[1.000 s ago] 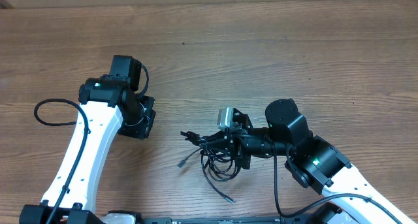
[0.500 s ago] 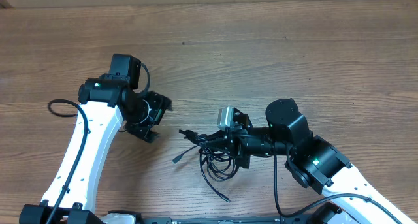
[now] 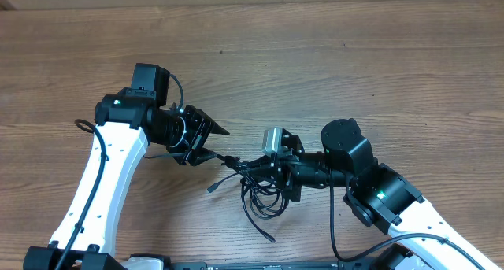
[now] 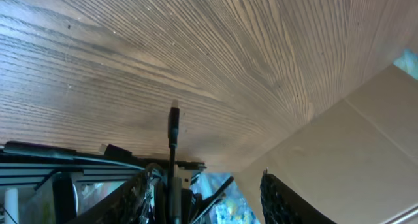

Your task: Untangle cables

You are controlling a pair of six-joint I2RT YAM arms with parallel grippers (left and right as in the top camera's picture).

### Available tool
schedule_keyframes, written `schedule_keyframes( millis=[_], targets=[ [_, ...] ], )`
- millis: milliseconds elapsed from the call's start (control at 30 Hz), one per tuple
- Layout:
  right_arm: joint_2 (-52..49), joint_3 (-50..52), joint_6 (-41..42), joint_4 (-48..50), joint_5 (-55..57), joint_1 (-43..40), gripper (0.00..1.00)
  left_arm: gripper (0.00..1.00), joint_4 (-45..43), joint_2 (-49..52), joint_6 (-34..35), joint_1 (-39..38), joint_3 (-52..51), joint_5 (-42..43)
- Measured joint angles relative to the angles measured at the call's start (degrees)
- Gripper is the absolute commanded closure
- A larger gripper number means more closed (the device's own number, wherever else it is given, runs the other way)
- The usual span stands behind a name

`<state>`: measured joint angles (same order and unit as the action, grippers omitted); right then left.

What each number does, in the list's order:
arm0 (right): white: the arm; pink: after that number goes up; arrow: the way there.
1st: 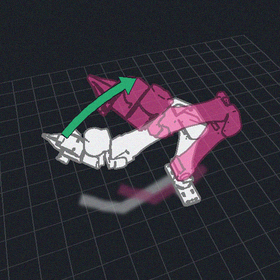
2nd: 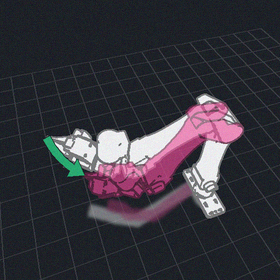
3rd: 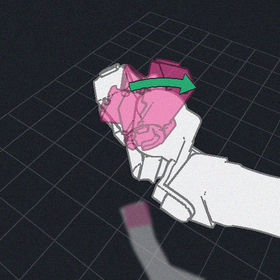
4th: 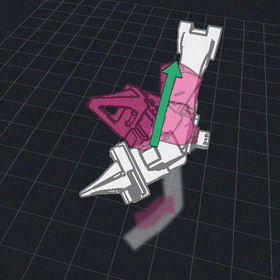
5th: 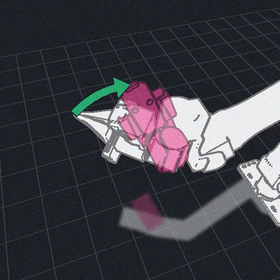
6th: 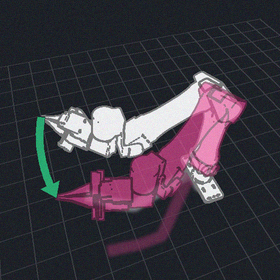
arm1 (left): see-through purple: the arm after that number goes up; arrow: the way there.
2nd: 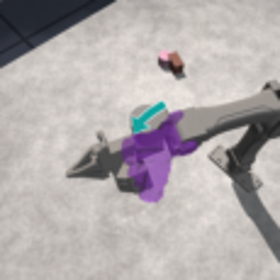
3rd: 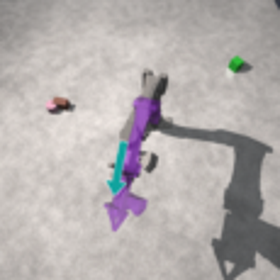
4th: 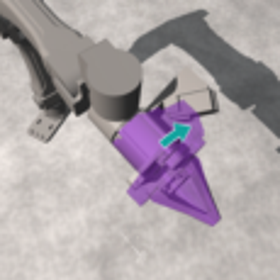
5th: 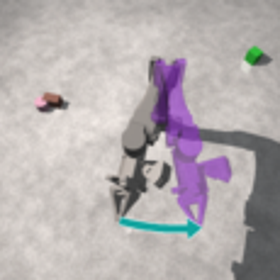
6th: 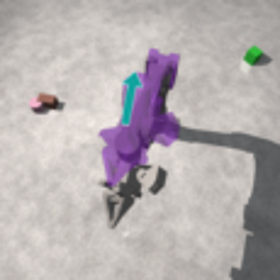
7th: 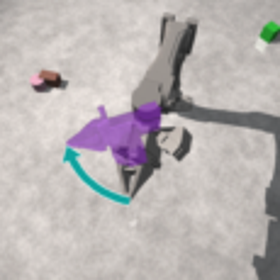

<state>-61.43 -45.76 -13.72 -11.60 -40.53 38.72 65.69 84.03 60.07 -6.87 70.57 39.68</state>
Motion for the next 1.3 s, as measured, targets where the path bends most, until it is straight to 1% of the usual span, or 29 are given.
schedule_keyframes(
  millis=[300, 567, 633, 767, 833, 967, 1067, 1133, 1300],
  targets=[
    [0.0, 0.0, -0.1, 0.0, 5.5, 0.0, 0.96, 0.47, 2.1, 0.0, -3.6, -0.3, 0.0, 0.6],
    [0.0, 0.0, -0.8, 1.4, 9.0, 0.0, 0.96, 0.47, 4.6, 0.0, -4.9, -0.3, 0.0, 0.4],
    [0.0, 0.0, -0.9, 1.6, 9.2, 0.0, 0.96, 0.47, 4.7, 0.0, -5.0, -0.3, 0.0, 0.4],
    [0.0, 0.0, -1.0, 1.7, 9.3, 0.0, 0.96, 0.51, 4.8, 0.0, -5.0, -1.0, 0.0, 0.4],
    [0.0, 0.0, -1.0, 1.7, 9.2, 0.0, 0.96, 0.56, 4.8, 0.0, -5.0, -1.0, 0.0, 0.4],
    [0.0, 0.0, -1.1, 1.7, 8.7, 0.0, 0.96, 0.77, 4.7, 0.0, -5.2, -1.0, 0.0, 0.4],
    [0.0, 0.0, -1.1, 1.8, 8.2, 0.0, 0.96, 0.88, 4.6, 0.0, -5.2, -1.0, 0.0, 0.4],
    [0.0, 0.0, -1.1, 2.2, 7.7, 0.0, 0.96, 0.92, 4.5, 0.0, -5.0, -1.0, 0.0, 0.4],
    [0.0, 0.0, -1.2, 2.9, 6.4, 0.0, 0.96, 0.95, 4.4, 0.0, -4.7, -1.0, 0.0, 0.4]
  ],
)
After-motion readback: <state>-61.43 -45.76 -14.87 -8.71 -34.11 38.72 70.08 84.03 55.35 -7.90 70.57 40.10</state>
